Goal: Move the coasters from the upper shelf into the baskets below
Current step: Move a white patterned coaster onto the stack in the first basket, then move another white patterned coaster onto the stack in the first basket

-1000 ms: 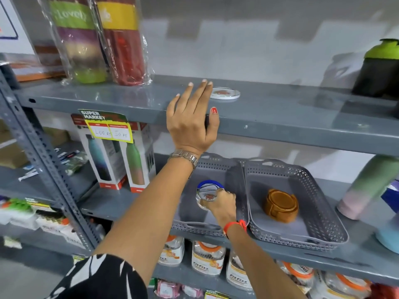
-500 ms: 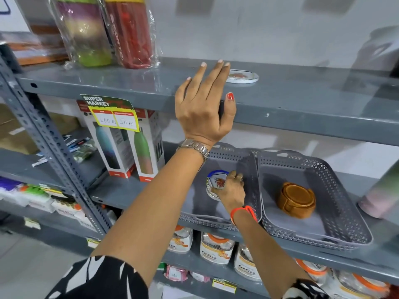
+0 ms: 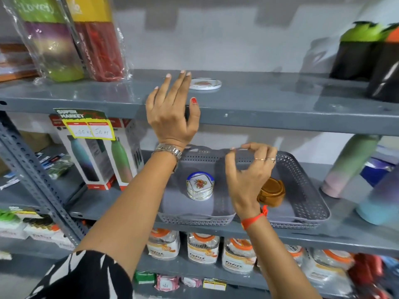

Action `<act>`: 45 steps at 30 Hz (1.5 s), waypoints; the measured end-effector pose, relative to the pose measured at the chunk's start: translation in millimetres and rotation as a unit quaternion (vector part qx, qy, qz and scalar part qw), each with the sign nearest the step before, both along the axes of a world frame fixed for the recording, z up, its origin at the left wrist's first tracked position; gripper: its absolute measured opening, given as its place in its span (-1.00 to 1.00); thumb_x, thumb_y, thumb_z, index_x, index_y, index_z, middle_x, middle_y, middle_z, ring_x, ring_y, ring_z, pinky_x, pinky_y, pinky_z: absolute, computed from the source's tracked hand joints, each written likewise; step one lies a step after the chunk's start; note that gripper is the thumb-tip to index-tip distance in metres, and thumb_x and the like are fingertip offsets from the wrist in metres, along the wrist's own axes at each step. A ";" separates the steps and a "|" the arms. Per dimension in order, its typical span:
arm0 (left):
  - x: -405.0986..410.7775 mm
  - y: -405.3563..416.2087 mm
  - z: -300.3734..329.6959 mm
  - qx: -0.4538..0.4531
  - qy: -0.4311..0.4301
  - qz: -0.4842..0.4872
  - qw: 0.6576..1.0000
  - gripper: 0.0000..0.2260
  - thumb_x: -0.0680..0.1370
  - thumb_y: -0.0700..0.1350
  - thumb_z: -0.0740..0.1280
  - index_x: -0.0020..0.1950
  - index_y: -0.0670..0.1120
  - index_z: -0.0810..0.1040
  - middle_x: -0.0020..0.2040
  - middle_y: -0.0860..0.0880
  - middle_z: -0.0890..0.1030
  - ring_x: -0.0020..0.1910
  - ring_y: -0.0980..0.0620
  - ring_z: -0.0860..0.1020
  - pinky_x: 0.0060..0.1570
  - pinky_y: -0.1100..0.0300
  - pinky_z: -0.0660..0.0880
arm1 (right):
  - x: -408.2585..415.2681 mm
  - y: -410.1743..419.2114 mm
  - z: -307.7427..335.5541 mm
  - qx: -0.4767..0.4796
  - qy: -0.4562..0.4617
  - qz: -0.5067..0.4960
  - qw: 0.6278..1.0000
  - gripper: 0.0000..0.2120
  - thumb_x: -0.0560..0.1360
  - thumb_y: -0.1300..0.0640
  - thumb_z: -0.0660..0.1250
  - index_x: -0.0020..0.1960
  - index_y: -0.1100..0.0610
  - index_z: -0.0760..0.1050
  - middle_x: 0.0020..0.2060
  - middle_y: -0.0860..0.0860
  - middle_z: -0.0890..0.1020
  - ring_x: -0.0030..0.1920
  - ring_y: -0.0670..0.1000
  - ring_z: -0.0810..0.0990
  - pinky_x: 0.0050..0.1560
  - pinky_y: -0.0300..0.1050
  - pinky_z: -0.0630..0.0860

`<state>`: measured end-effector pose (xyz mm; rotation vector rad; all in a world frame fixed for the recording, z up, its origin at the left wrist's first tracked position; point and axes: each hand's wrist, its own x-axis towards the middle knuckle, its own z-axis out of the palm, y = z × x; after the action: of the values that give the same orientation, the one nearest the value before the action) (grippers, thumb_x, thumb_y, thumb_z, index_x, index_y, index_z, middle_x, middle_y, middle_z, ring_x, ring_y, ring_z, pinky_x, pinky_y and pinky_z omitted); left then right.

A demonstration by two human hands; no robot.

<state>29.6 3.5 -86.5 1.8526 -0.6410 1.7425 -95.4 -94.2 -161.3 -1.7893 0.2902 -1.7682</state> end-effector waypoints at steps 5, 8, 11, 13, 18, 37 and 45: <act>-0.5 2.2 3.1 0.002 0.012 -0.018 1.000 -0.59 0.55 -0.01 0.11 0.30 -0.10 0.54 0.24 -0.02 0.58 0.27 -0.06 0.50 0.23 0.02 0.33 | -24.3 -13.1 55.6 -0.043 -0.044 -0.057 0.996 -0.84 0.34 0.13 0.39 -0.15 0.21 0.52 -0.19 0.11 0.53 -0.17 0.16 0.48 -0.06 0.12 0.45; -1.4 4.8 3.0 0.008 0.023 -0.022 0.999 -0.60 0.55 -0.02 0.12 0.31 -0.11 0.53 0.26 -0.05 0.57 0.28 -0.08 0.49 0.24 0.01 0.32 | -23.8 -19.8 93.5 -0.074 0.007 -0.105 0.992 -0.74 0.32 0.00 0.38 -0.09 0.15 0.56 -0.15 0.11 0.56 -0.11 0.14 0.47 -0.03 0.00 0.34; -3.8 7.3 4.8 0.018 0.038 -0.025 0.999 -0.58 0.55 -0.03 0.11 0.33 -0.14 0.51 0.28 -0.07 0.55 0.31 -0.10 0.46 0.26 -0.01 0.31 | -8.7 -25.5 134.9 -0.111 0.131 -0.120 0.978 -0.60 0.31 -0.16 0.30 0.05 0.04 0.54 -0.01 0.04 0.57 0.05 0.14 0.46 0.16 0.12 0.35; -7.5 8.3 5.5 0.019 0.050 -0.030 0.998 -0.57 0.55 -0.03 0.11 0.34 -0.16 0.50 0.31 -0.08 0.52 0.33 -0.10 0.44 0.29 -0.02 0.28 | 9.0 -29.3 160.4 -0.128 0.258 -0.096 0.953 -0.48 0.34 -0.21 0.30 0.21 0.02 0.48 0.14 0.01 0.54 0.23 0.15 0.40 0.33 0.26 0.22; -10.4 10.4 6.2 0.028 0.072 -0.029 0.997 -0.55 0.54 -0.03 0.12 0.36 -0.18 0.48 0.35 -0.08 0.49 0.36 -0.08 0.41 0.34 -0.02 0.25 | 68.1 -30.4 200.6 -0.164 0.482 -0.046 0.860 -0.27 0.38 -0.32 0.30 0.35 0.16 0.34 0.32 0.11 0.45 0.40 0.21 0.25 0.35 0.51 -0.02; -11.5 8.4 4.0 0.028 0.069 -0.026 0.997 -0.55 0.52 -0.01 0.12 0.31 -0.16 0.53 0.29 -0.08 0.54 0.27 -0.10 0.49 0.26 0.01 0.31 | 104.4 -26.0 196.9 -0.053 0.469 0.051 0.880 -0.42 0.19 -0.28 0.49 -0.07 0.11 0.38 0.08 0.09 0.58 0.22 0.17 0.44 0.36 0.39 0.13; -14.1 8.9 7.8 0.033 0.080 -0.038 0.996 -0.57 0.52 -0.04 0.11 0.30 -0.17 0.53 0.31 -0.08 0.52 0.30 -0.10 0.46 0.26 -0.03 0.32 | 41.0 -13.5 186.7 -0.066 0.147 0.092 0.983 -0.06 0.20 -0.11 0.57 0.43 0.19 0.25 0.32 0.12 0.41 0.30 0.17 0.34 0.36 0.22 0.25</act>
<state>15.5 12.4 -78.7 1.9638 -0.7037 1.5237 -54.4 -107.8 25.4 -2.1012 0.1206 -1.4241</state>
